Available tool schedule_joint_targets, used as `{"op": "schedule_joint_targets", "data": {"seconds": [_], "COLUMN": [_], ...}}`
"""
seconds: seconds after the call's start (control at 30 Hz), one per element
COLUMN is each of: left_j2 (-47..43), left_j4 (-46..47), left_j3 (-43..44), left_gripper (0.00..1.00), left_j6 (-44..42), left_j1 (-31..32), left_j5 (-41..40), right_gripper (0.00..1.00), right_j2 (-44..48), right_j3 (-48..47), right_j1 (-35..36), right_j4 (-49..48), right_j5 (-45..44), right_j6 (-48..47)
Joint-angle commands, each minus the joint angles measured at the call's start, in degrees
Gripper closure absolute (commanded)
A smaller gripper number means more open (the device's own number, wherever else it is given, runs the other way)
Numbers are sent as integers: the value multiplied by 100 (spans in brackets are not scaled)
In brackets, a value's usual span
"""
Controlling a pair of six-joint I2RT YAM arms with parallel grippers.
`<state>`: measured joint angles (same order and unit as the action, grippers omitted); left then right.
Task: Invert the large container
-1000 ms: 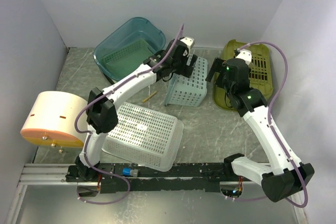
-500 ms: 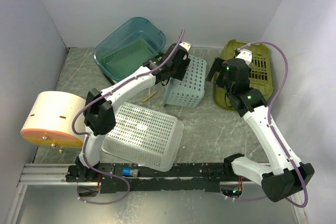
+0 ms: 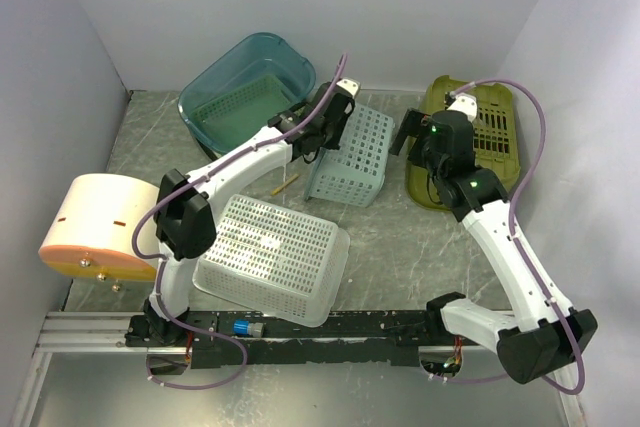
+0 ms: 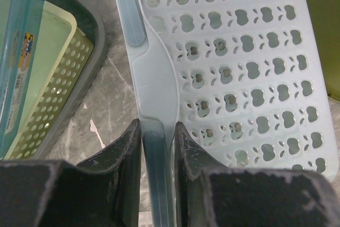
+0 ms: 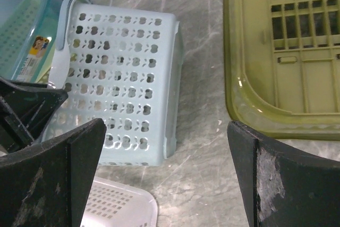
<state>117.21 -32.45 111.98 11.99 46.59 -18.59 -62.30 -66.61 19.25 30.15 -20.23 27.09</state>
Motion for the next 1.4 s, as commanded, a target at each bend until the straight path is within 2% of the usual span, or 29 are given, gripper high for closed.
{"op": "schedule_joint_targets", "data": {"seconds": [0.0,0.1,0.23,0.33,0.47,0.63,1.0,1.17,1.3,1.37], "left_j2": [-93,-290,-725,-1015,-1184,-1277,-1051,-818,-733,-665], "left_j4": [-229,-63,542,961,1173,1277,1292,1417,1806,1821], "left_j3": [-44,-292,-990,-1495,-1867,-2145,-2439,-2454,-2544,-2496], "left_gripper": [93,93,93,93,93,93,93,93,93,93], "left_j6": [52,222,580,755,915,959,875,959,1319,1426], "left_j1": [-159,-439,-1051,-1425,-1747,-2004,-2277,-2270,-2218,-2144], "left_j5": [284,1020,2612,3349,3901,4157,4224,4404,4719,4597], "right_gripper": [0,0,0,0,0,0,0,0,0,0], "right_j2": [-209,-366,-479,-634,-703,-713,-769,-795,-777,-743], "right_j3": [107,232,651,846,1226,1733,1949,1819,1696,1608], "right_j1": [-226,-620,-1105,-1243,-1274,-1274,-1259,-1230,-1231,-1231], "right_j4": [-199,-479,-1221,-1553,-1982,-3030,-4068,-3879,-3297,-3026], "right_j5": [1003,2151,3645,4120,4527,5220,6202,6222,5931,5740], "right_j6": [272,562,1076,1293,1508,2023,2454,2301,1946,1754]}}
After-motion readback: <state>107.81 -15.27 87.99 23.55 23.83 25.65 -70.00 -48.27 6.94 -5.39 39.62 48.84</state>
